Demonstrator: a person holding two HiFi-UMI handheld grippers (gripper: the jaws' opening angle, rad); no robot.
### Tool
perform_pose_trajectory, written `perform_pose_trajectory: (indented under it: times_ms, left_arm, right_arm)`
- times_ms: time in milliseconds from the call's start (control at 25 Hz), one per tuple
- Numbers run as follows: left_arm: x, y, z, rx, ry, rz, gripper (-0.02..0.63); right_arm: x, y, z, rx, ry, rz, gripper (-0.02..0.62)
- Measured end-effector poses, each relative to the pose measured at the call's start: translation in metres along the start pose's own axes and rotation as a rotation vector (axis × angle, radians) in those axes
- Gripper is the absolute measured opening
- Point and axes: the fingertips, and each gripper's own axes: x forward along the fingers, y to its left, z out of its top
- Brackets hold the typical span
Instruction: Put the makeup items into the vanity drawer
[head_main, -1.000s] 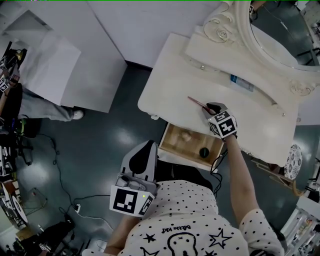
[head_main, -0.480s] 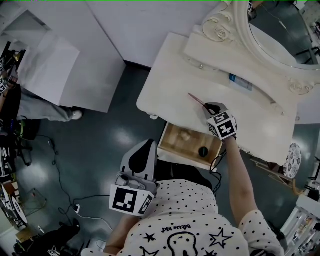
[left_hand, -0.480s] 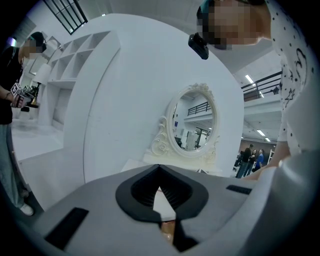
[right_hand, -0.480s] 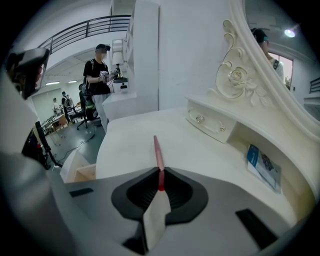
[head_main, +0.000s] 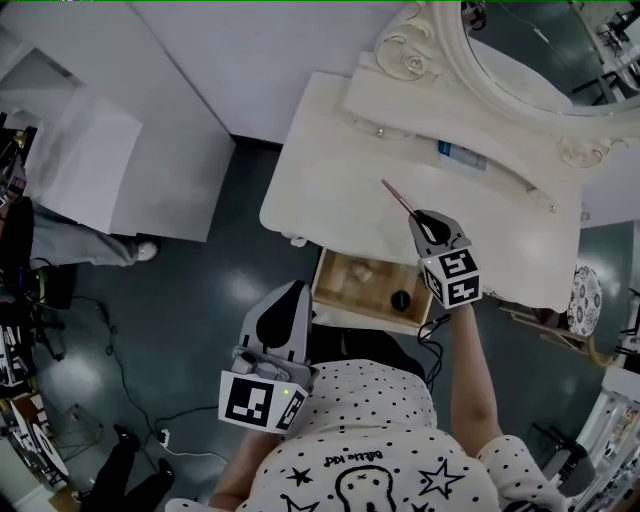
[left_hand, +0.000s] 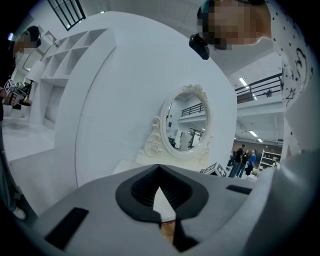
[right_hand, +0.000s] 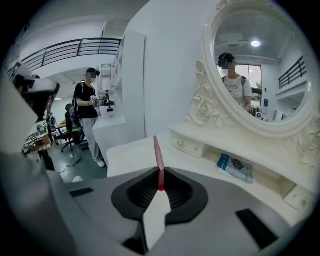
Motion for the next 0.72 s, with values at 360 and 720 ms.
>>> perform_pose_trajectory:
  times_ms: [360, 720]
  left_arm:
    - [0.001, -0.016, -0.002, 0.019, 0.002, -0.104, -0.005]
    - [-0.007, -0.017, -0.001, 0.049, -0.012, -0.175, -0.005]
  right_arm:
    - [-0.09, 0.017, 0.008, 0.131, -0.162, -0.17, 0.038]
    - [-0.156, 0.037, -0.011, 0.171, -0.219, -0.308, 0.039]
